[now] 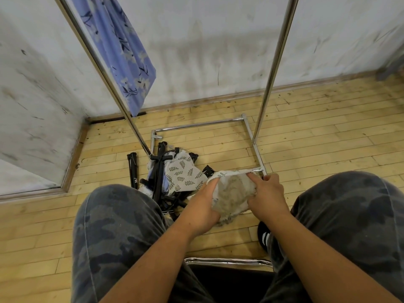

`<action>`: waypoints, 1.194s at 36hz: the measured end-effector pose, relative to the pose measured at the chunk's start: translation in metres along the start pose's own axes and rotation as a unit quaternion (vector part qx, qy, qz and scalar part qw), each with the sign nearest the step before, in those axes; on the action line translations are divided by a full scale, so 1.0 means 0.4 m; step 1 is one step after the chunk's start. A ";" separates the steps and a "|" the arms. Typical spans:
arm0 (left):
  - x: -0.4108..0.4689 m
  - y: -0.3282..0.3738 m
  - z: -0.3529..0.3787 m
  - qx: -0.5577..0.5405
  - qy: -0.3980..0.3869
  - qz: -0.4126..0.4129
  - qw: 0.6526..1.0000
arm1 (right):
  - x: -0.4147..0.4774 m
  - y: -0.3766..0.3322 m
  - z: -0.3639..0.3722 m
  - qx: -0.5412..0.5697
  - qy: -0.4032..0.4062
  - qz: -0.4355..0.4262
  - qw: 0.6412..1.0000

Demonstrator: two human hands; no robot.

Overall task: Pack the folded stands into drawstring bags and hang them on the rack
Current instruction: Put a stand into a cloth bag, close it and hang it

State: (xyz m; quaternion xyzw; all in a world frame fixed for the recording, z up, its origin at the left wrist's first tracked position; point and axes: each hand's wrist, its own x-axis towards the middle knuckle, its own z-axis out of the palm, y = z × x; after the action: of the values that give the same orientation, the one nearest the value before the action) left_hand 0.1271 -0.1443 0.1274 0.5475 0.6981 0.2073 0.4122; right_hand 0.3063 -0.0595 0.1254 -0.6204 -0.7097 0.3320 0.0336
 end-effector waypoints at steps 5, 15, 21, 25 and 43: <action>0.006 -0.017 -0.003 0.012 0.000 -0.009 1.000 | 0.002 -0.025 -0.001 0.151 -0.023 -0.019 0.988; 0.054 -0.108 -0.060 -0.061 0.046 -0.121 0.990 | 0.008 -0.063 0.047 0.178 -0.082 -0.031 0.980; 0.087 -0.176 -0.063 -0.178 0.110 -0.227 0.951 | 0.023 -0.106 0.094 0.135 -0.097 -0.029 0.986; 0.123 -0.249 -0.063 -0.230 0.145 -0.297 0.915 | 0.034 -0.134 0.127 0.117 -0.113 -0.009 0.987; 0.338 -0.654 -0.116 -0.140 0.131 -0.400 0.896 | 0.090 -0.240 0.233 0.146 -0.133 0.094 0.976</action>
State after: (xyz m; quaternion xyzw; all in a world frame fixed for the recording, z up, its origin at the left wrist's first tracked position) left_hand -0.0735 -0.0928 -0.0868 0.1263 0.8699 0.1902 0.4371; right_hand 0.1728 -0.0681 0.0892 -0.6232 -0.5901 0.5131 -0.0026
